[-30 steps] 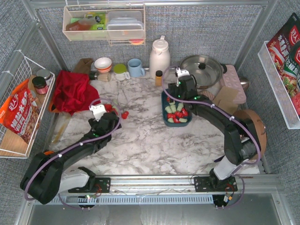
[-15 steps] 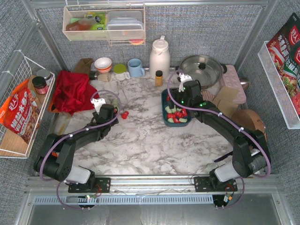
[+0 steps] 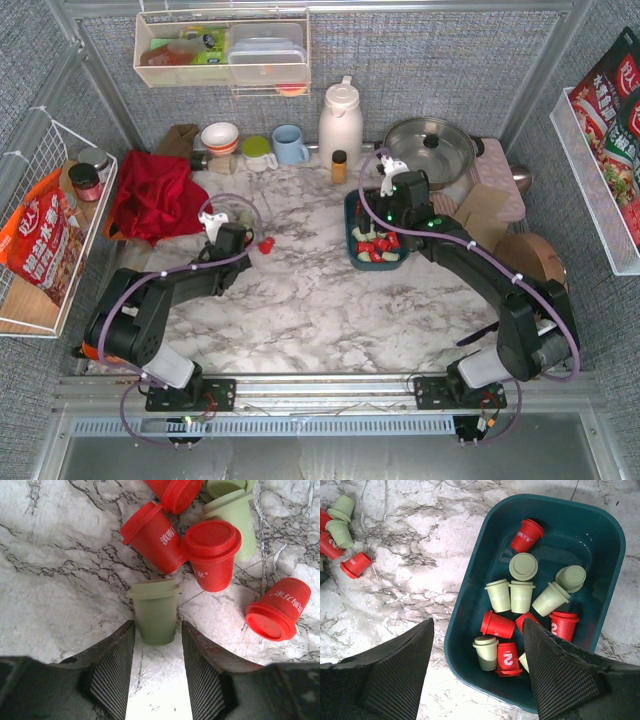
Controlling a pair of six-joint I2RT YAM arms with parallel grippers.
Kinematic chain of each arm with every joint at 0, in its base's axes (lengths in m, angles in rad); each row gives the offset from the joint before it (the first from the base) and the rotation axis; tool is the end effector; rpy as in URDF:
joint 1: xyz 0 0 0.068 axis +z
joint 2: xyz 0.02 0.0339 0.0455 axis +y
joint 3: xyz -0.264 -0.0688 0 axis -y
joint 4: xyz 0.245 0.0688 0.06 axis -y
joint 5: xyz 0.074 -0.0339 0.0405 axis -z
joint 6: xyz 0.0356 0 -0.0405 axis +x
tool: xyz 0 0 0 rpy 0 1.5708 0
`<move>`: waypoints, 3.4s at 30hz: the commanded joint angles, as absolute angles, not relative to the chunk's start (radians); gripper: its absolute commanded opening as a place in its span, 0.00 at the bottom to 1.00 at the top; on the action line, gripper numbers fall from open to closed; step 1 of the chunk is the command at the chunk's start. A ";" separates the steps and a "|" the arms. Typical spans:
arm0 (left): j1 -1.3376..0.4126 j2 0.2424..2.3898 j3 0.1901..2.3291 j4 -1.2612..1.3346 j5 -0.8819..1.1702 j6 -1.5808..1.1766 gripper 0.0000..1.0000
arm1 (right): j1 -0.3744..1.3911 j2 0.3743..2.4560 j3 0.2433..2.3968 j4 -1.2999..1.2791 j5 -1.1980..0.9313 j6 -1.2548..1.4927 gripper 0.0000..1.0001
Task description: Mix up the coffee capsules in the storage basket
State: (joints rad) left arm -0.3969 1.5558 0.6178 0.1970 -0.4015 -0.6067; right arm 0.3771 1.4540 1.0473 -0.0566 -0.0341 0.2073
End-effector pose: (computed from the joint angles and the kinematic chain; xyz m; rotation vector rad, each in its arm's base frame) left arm 0.2711 -0.0985 0.1433 -0.4329 2.2001 -0.0747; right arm 0.3120 0.1249 0.2849 -0.1961 2.0480 0.4000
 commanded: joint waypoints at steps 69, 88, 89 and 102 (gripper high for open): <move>-1.029 1.134 0.307 0.947 -0.184 0.020 0.37 | 0.717 1.349 0.923 0.023 -0.379 0.509 0.36; -1.031 0.970 0.230 0.880 -0.392 -0.046 0.99 | 0.670 1.288 0.951 -0.065 -0.174 0.413 0.18; -1.029 0.962 0.228 0.867 -0.425 -0.054 0.99 | 0.665 1.285 0.955 -0.077 -0.154 0.395 0.18; -1.026 0.932 0.217 0.644 -0.785 -0.266 0.99 | 0.566 1.353 0.963 -0.081 0.323 0.116 0.21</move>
